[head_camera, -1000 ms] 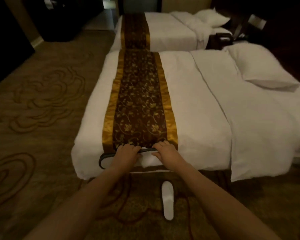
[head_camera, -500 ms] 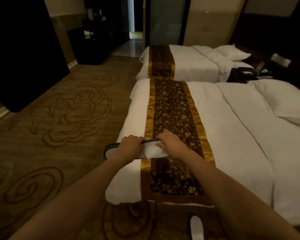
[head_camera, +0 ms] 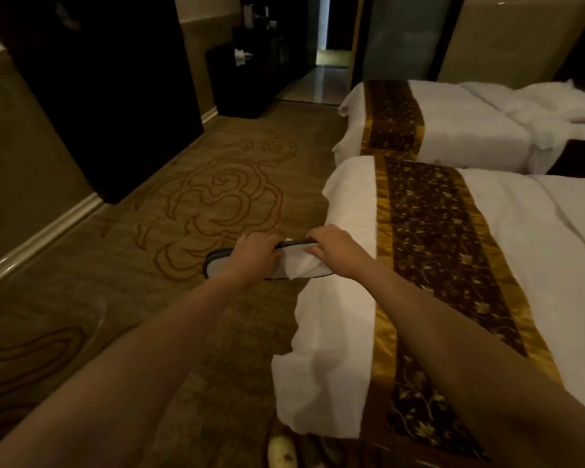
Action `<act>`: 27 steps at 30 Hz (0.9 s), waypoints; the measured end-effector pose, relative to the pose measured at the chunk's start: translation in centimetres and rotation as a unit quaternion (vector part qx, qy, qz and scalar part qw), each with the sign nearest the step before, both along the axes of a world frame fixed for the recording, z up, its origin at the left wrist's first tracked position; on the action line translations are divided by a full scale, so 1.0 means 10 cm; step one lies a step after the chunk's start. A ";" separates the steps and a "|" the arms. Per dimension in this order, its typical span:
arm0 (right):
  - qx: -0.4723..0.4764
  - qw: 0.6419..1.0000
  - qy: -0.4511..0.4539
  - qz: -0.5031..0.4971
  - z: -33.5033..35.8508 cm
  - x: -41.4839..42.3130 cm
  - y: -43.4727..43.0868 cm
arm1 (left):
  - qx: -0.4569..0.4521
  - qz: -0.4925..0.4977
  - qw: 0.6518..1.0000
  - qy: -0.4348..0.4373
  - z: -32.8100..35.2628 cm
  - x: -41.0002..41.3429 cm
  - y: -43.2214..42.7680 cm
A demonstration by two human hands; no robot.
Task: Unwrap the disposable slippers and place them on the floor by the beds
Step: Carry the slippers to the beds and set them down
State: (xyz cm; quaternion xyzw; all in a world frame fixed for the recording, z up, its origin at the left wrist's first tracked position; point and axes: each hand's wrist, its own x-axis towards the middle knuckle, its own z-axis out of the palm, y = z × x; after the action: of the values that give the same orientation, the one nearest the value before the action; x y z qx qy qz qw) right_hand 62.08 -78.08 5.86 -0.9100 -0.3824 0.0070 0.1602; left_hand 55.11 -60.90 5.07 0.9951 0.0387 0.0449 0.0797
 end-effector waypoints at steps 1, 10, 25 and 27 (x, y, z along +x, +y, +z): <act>-0.001 1.000 0.003 0.005 -0.04 0.15 0.16 | 0.001 0.000 1.000 0.003 -0.04 0.13 0.16; 0.010 0.997 0.064 0.048 -0.31 1.63 1.52 | 0.004 0.020 0.998 0.053 -0.23 1.50 1.51; -0.028 0.996 0.075 0.027 -0.47 4.47 3.19 | -0.006 -0.007 0.999 0.054 -0.44 4.38 3.20; -0.018 0.997 0.075 0.010 -0.48 4.98 3.39 | -0.002 -0.023 0.998 0.058 -0.40 4.93 3.43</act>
State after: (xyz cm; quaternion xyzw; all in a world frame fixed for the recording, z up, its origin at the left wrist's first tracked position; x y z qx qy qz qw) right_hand 111.87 -44.15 1.07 -0.9060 -0.3779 0.0835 0.1715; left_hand 104.38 -26.56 1.04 0.9965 0.0202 -0.0149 0.0803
